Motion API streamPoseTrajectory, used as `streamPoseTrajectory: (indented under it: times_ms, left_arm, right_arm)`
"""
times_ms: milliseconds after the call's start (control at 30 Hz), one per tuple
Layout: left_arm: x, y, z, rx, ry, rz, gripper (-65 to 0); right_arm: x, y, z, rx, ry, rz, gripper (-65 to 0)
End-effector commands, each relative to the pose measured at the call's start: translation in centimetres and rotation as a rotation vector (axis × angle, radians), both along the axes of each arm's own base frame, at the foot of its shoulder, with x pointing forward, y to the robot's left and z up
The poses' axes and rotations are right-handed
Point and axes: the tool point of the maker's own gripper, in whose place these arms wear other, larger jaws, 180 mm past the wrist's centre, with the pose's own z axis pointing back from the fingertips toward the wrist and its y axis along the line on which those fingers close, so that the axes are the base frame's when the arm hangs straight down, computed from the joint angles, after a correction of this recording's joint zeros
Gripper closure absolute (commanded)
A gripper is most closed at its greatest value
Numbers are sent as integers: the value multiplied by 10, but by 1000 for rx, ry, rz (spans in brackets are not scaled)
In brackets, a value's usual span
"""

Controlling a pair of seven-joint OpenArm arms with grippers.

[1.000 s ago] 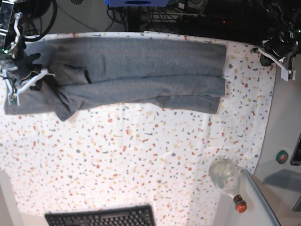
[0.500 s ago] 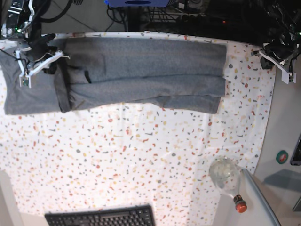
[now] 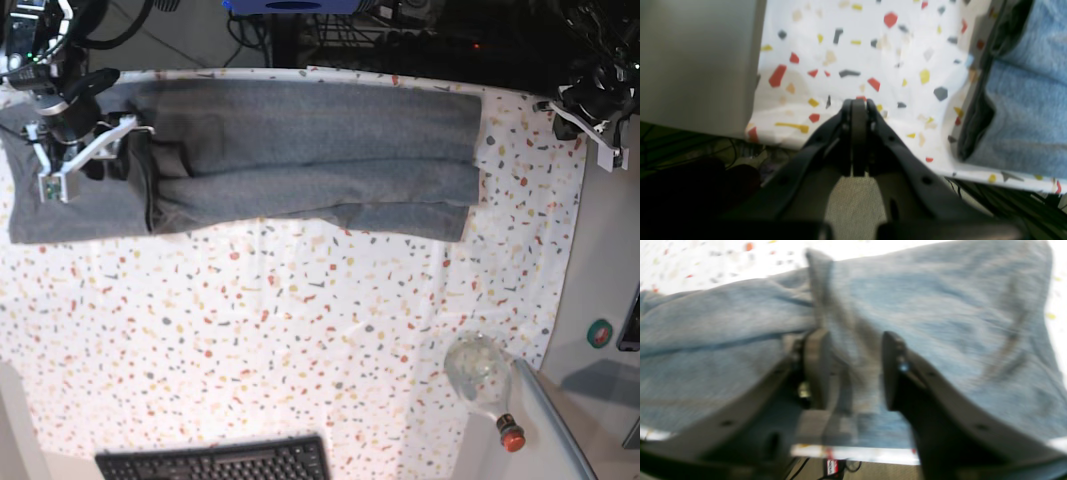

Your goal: Layout the t-shirt on the table in an organized manner, then fold the t-shirt properly

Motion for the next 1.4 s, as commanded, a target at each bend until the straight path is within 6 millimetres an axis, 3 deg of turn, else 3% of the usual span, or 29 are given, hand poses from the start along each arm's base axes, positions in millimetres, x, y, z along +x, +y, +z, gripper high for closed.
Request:
streamPoseTrajectory:
  times_ms: [0,67,100,300,400,433,533,667,800,933,1033,1200,1233,1300,1367]
  left_arm:
    - [7,5,10,19,-34,-12,0]
    - [6,5,10,19,-33,-12,0]
    - [6,5,10,19,-33,-12,0]
    - [-5,9,8,25,-11,-5,0]
    - [-9,9,7,27,-1,-6,0]
    - [-9,9,8,29,-1,-7,0]
    - [-9,8,7,27,-1,-10,0]
    - [-9,6,7,26,1,-15,0]
    - [-8,7,7,28,-1,-15,0]
    - [-6,3,6,23,-1,-26,0]
    - [4,-18,7,25,4,-115,0]
    - [26,-62,40,-16,-135,-214,0]
    - [32,-68,48,-52,-181,-215,-81]
    - [41,-78,55,-128,-246,-212,-364]
    - [47,-82,54,-178,-277,-197,-601]
  right_arm:
    - [14,6,11,8,-54,25,-90]
    - [24,12,6,17,-57,49,0]
    - [32,13,3,24,-58,47,0]
    - [64,-33,-18,29,-39,-89,0]
    - [76,-39,-37,45,5,-99,0]
    - [77,-37,-43,49,21,-94,0]
    - [75,-10,-52,62,51,-15,0]
    - [62,16,-63,77,90,51,0]
    - [53,32,-68,84,112,97,0]
    - [52,35,-67,84,110,106,0]
    - [52,34,-51,74,65,111,0]
    - [51,36,-18,48,-21,134,0]
    - [51,36,-16,45,-26,135,0]
    - [50,36,-16,45,-24,135,0]
    - [50,35,-17,44,-23,136,0]
